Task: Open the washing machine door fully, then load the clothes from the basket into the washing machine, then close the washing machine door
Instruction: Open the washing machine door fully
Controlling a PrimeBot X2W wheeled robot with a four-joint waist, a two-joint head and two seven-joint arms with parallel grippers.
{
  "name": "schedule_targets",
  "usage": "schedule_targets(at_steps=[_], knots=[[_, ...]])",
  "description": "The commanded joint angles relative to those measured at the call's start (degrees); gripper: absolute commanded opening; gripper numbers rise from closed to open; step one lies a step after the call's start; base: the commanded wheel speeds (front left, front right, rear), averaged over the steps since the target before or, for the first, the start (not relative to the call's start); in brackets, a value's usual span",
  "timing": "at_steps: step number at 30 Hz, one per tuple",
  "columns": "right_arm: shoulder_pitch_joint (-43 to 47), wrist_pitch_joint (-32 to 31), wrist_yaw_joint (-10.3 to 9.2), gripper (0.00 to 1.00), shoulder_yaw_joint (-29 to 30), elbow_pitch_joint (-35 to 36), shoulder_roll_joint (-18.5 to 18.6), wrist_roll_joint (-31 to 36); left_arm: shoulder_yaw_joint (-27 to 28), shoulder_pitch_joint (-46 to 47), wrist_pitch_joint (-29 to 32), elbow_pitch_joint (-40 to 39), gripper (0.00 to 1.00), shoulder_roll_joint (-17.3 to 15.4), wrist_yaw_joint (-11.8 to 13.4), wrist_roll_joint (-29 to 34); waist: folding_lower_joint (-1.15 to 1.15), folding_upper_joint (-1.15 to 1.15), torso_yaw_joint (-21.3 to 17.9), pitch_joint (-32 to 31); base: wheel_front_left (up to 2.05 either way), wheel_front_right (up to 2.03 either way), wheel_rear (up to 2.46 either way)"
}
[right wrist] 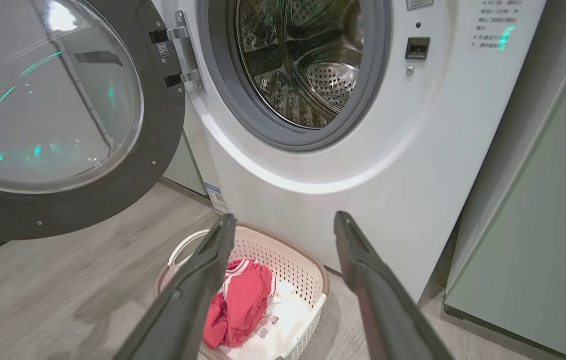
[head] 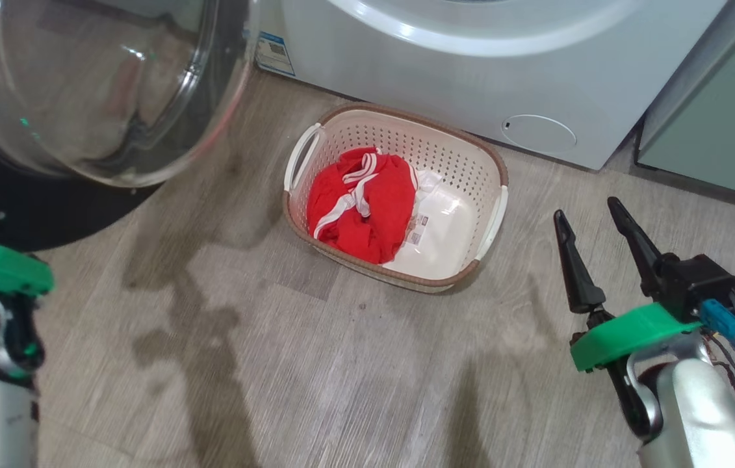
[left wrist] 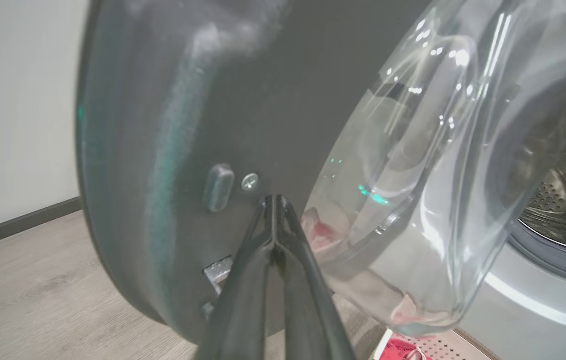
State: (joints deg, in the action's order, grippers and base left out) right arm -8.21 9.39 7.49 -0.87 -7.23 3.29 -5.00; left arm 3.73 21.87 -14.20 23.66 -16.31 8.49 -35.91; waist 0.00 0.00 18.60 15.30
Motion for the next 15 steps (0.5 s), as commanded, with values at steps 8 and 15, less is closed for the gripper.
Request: schedule_targets(at_steps=[8,15], knots=[[-2.65,-0.59,0.00,1.00,-1.37,2.33,0.33,0.77,7.49,6.79,-0.78,4.26,0.00,-4.49,-2.90,1.50,0.00,0.00,-0.18,0.89,0.00,0.00,0.00],[-2.69,-0.40,0.00,1.00,-1.73,1.77,0.25,0.60,11.09,5.83,-0.79,4.11,0.00,-2.36,-4.44,5.53,0.00,0.00,-0.40,0.31,0.00,0.00,0.00]])
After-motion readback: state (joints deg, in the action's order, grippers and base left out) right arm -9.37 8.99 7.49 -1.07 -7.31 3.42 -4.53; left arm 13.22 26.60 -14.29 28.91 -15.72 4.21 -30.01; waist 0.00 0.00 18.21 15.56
